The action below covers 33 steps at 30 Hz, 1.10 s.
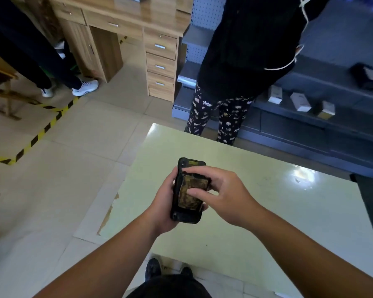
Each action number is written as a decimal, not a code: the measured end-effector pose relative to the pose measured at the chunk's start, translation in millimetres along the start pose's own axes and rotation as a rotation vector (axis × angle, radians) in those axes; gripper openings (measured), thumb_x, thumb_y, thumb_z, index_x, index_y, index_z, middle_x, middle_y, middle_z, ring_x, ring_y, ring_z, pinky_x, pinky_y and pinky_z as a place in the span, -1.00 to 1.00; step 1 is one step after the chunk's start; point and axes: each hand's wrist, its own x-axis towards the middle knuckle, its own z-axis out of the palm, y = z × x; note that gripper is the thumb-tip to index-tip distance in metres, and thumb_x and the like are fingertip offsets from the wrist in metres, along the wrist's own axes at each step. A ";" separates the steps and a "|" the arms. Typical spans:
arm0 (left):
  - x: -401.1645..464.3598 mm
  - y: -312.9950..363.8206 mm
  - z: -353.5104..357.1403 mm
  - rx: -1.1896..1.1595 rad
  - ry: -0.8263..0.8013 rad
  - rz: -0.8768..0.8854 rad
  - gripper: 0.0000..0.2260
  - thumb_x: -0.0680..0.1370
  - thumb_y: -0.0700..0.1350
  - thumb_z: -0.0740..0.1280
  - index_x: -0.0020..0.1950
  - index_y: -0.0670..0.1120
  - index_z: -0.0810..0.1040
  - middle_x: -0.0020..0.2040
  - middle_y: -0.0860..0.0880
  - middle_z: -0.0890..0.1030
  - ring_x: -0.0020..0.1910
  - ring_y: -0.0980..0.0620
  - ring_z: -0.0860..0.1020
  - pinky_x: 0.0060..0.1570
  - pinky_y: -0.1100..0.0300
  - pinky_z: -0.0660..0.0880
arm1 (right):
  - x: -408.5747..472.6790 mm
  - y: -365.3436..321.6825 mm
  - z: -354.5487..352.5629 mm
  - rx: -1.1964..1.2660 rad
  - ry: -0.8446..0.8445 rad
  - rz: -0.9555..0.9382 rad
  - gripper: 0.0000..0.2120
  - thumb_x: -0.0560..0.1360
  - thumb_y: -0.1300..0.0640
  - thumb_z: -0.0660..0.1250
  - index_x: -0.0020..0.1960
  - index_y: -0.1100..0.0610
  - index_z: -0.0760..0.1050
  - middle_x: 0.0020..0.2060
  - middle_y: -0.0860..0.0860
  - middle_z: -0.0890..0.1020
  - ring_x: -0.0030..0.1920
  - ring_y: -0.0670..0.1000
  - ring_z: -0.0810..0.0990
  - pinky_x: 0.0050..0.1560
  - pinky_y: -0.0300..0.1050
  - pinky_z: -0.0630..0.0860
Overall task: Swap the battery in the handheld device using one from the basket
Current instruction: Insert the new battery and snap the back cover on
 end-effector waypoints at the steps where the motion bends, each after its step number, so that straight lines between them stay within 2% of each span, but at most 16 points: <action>1: -2.0 0.3 2.6 0.003 -0.006 0.002 -0.46 0.66 0.28 0.11 0.24 -0.08 0.68 0.01 -0.14 0.74 -0.18 -0.14 0.68 -0.31 0.08 0.62 | -0.4 0.2 0.5 -0.003 0.000 0.000 -0.59 0.52 0.24 0.52 0.29 -0.09 0.64 0.10 -0.16 0.72 0.14 -0.06 0.68 0.20 0.01 0.62; 6: -6.1 -3.9 3.3 -0.011 -0.034 0.011 -0.51 0.64 0.25 0.16 0.23 -0.08 0.67 0.03 -0.15 0.72 -0.12 -0.14 0.68 -0.18 0.02 0.62 | -3.1 -2.2 -1.4 0.034 -0.087 0.022 -0.55 0.53 0.26 0.49 0.27 -0.20 0.63 0.15 -0.14 0.71 0.15 -0.06 0.68 0.06 0.14 0.69; 8: -7.8 -6.5 1.5 -0.022 -0.039 0.002 -0.49 0.63 0.26 0.17 0.23 -0.10 0.67 0.04 -0.17 0.72 -0.11 -0.15 0.68 -0.17 0.01 0.62 | -4.1 -2.4 -2.5 0.050 -0.104 0.028 -0.55 0.53 0.27 0.50 0.29 -0.18 0.62 0.16 -0.11 0.71 0.13 -0.03 0.69 0.02 0.20 0.70; 10: -10.5 -9.1 1.1 -0.022 -0.027 -0.001 -0.46 0.63 0.28 0.16 0.24 -0.12 0.67 0.03 -0.17 0.73 -0.13 -0.16 0.69 -0.23 0.05 0.63 | -6.1 -1.5 -3.5 0.034 -0.115 0.028 -0.56 0.53 0.25 0.51 0.33 -0.11 0.61 0.17 -0.10 0.71 0.13 -0.04 0.70 0.03 0.18 0.70; 14: -15.7 -13.2 5.4 -0.022 -0.057 0.006 -0.47 0.63 0.27 0.17 0.26 -0.10 0.68 0.06 -0.16 0.74 -0.09 -0.14 0.69 -0.19 0.04 0.64 | -12.6 4.5 -4.5 -0.070 -0.121 -0.023 -0.55 0.54 0.14 0.51 0.38 -0.14 0.57 0.20 -0.17 0.64 0.11 -0.10 0.65 0.12 -0.07 0.65; 17: -17.2 -16.5 6.9 -0.010 -0.068 -0.002 -0.44 0.62 0.30 0.17 0.25 -0.10 0.69 0.07 -0.17 0.72 -0.07 -0.13 0.68 -0.11 0.00 0.65 | -18.8 10.2 -5.2 -0.253 -0.084 -0.078 -0.54 0.52 0.06 0.52 0.40 -0.13 0.56 0.14 -0.13 0.48 0.15 -0.16 0.47 0.14 -0.45 0.39; 19: -17.1 -19.7 6.4 0.025 -0.053 -0.016 -0.36 0.60 0.36 0.17 0.26 -0.14 0.68 0.07 -0.19 0.71 -0.09 -0.14 0.67 -0.09 -0.02 0.65 | -23.0 15.4 -5.3 -0.390 -0.043 -0.091 -0.53 0.51 -0.02 0.52 0.40 -0.16 0.56 0.12 -0.12 0.40 0.21 -0.09 0.37 0.18 -0.51 0.28; 20: -17.2 -21.6 6.5 0.044 -0.048 -0.017 -0.34 0.59 0.38 0.16 0.28 -0.15 0.67 0.07 -0.18 0.71 -0.11 -0.13 0.67 -0.10 -0.01 0.66 | -25.4 17.8 -4.2 -0.433 -0.019 -0.102 -0.51 0.50 -0.05 0.51 0.41 -0.19 0.54 0.12 -0.12 0.36 0.21 -0.05 0.35 0.22 -0.46 0.27; 23: -17.3 -28.8 7.0 0.084 -0.054 0.004 -0.46 0.63 0.28 0.21 0.36 -0.10 0.61 0.13 -0.19 0.70 -0.12 -0.08 0.69 -0.15 0.02 0.65 | -31.3 23.6 5.2 -0.441 0.053 -0.049 -0.31 0.48 -0.10 0.51 0.54 -0.24 0.33 0.20 -0.12 0.28 0.27 -0.03 0.30 0.30 -0.22 0.30; 25: -17.0 -33.1 5.5 0.106 -0.037 0.011 -0.54 0.65 0.16 0.23 0.39 -0.11 0.59 0.25 -0.22 0.69 -0.12 -0.09 0.70 -0.20 0.06 0.65 | -32.8 27.7 11.3 -0.343 0.087 0.118 -0.06 0.43 -0.13 0.55 0.64 -0.21 0.07 0.32 -0.14 0.22 0.34 -0.05 0.26 0.30 -0.27 0.27; 27: -16.2 -37.0 2.7 0.142 -0.020 0.035 -0.56 0.66 0.11 0.25 0.41 -0.13 0.56 0.28 -0.23 0.68 -0.07 -0.12 0.71 -0.16 0.04 0.66 | -34.4 32.6 14.1 -0.210 0.083 0.310 0.13 0.35 -0.21 0.58 0.67 -0.14 -0.08 0.44 -0.12 0.19 0.43 -0.06 0.24 0.37 -0.12 0.34; 28: -16.2 -38.7 1.6 0.159 -0.017 0.049 -0.57 0.65 0.09 0.26 0.41 -0.14 0.56 0.27 -0.24 0.68 -0.02 -0.15 0.71 -0.12 0.02 0.66 | -36.0 34.6 14.1 -0.085 0.064 0.389 0.11 0.36 -0.20 0.59 0.67 -0.11 -0.05 0.47 -0.08 0.24 0.45 -0.04 0.29 0.36 -0.01 0.43; 29: -16.5 -39.9 1.2 0.171 -0.017 0.060 -0.58 0.66 0.08 0.26 0.40 -0.16 0.56 0.26 -0.25 0.69 0.01 -0.18 0.70 -0.10 -0.01 0.66 | -37.3 35.8 14.0 0.086 0.038 0.436 -0.02 0.41 -0.12 0.59 0.64 -0.08 0.10 0.46 -0.02 0.37 0.42 -0.02 0.40 0.26 0.06 0.55; 30: -16.6 -40.8 1.4 0.181 -0.018 0.069 -0.59 0.67 0.06 0.26 0.38 -0.18 0.57 0.26 -0.26 0.68 0.02 -0.21 0.70 -0.08 -0.03 0.66 | -38.9 37.2 14.1 0.254 0.004 0.447 -0.26 0.48 -0.01 0.56 0.56 -0.07 0.30 0.37 0.03 0.53 0.33 0.00 0.54 0.13 0.09 0.64; 31: -16.5 -41.8 1.3 0.194 -0.018 0.079 -0.60 0.67 0.06 0.26 0.36 -0.19 0.58 0.25 -0.28 0.68 0.05 -0.23 0.70 -0.04 -0.08 0.67 | -40.9 38.7 15.0 0.362 -0.010 0.438 -0.48 0.54 0.08 0.52 0.45 -0.06 0.45 0.25 0.08 0.64 0.20 0.03 0.64 0.03 0.10 0.68; 33: -15.7 -43.5 0.5 0.232 -0.005 0.097 -0.62 0.66 0.05 0.29 0.33 -0.19 0.60 0.23 -0.28 0.69 0.09 -0.26 0.69 0.13 -0.26 0.63 | -44.7 40.5 18.8 0.476 0.007 0.426 -0.64 0.58 0.16 0.46 0.34 -0.03 0.56 0.13 0.18 0.69 0.05 0.05 0.72 -0.09 0.03 0.68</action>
